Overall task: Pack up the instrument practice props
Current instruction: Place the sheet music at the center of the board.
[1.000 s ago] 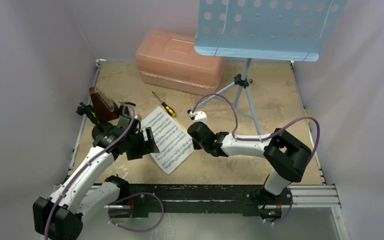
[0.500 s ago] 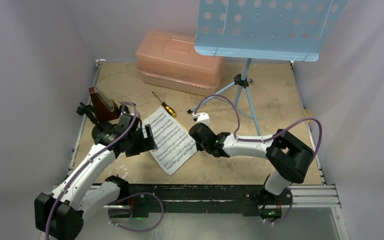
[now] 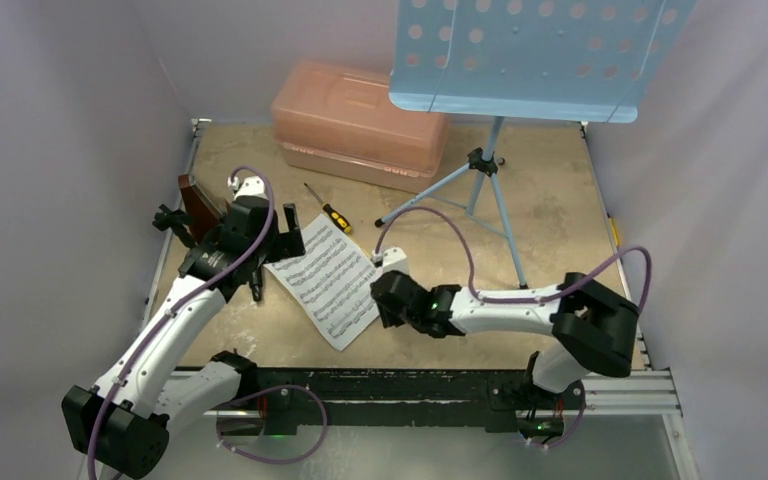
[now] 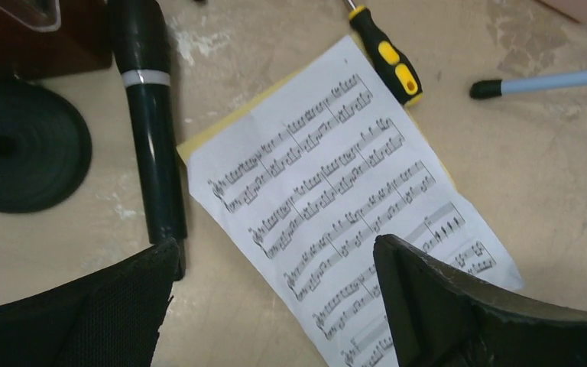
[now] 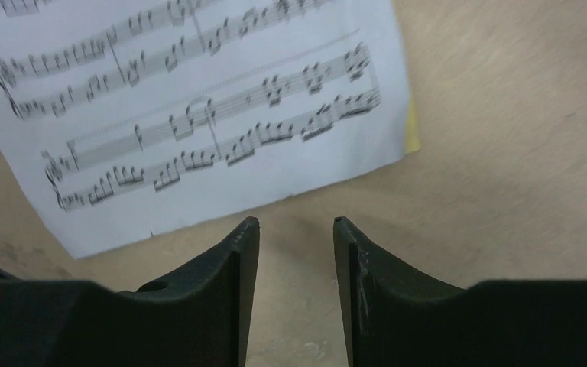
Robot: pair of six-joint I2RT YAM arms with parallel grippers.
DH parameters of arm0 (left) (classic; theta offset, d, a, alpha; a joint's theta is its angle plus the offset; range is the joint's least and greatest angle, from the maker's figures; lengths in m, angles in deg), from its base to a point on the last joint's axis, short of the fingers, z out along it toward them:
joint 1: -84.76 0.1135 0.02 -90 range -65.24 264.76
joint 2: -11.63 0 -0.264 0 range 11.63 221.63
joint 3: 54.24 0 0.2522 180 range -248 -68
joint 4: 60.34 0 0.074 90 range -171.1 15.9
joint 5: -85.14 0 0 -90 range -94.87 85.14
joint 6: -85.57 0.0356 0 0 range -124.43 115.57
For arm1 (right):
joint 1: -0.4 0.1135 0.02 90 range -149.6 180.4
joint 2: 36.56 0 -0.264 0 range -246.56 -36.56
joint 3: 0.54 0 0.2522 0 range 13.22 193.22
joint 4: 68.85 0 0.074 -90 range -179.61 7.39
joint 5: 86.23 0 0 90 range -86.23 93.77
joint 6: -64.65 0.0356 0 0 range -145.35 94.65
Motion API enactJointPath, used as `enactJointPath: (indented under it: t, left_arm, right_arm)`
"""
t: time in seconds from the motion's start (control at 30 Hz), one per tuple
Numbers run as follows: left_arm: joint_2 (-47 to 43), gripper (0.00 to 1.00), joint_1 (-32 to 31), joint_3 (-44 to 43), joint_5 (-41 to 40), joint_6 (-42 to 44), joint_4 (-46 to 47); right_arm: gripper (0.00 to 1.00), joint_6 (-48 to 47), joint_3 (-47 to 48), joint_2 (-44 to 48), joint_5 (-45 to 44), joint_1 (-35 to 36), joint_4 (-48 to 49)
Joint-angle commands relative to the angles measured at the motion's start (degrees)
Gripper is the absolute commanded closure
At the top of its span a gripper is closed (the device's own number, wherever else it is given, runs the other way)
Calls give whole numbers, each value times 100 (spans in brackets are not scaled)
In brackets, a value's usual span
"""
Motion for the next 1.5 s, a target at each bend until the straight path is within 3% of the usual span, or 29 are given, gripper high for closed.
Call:
enactJointPath:
  t: [0.0,0.23,0.4,0.67,0.9,1.1,1.47]
  left_arm:
    - [-53,2,-17,-209,-777,767,697]
    - [-451,2,-11,170,-1321,950,1153]
    - [-843,2,7,329,-1608,953,1111]
    - [-1548,1,9,575,-1651,967,1199]
    - [-1750,2,2,620,-1270,1032,1216]
    - [-1921,2,-4,694,-633,1262,1331]
    - [-1990,2,3,735,-414,1311,1356]
  right_arm:
    - [56,468,118,-535,-10,588,-384]
    - [55,705,834,-1514,85,1157,-464]
    - [55,693,1553,-2222,42,1209,-586]
    - [51,614,2405,-2586,-253,1204,-764]
    - [46,817,1794,-1591,-199,1208,-919]
    - [33,738,1687,-696,-1159,1148,-1287]
    - [17,510,1347,868,-2709,-260,-1271]
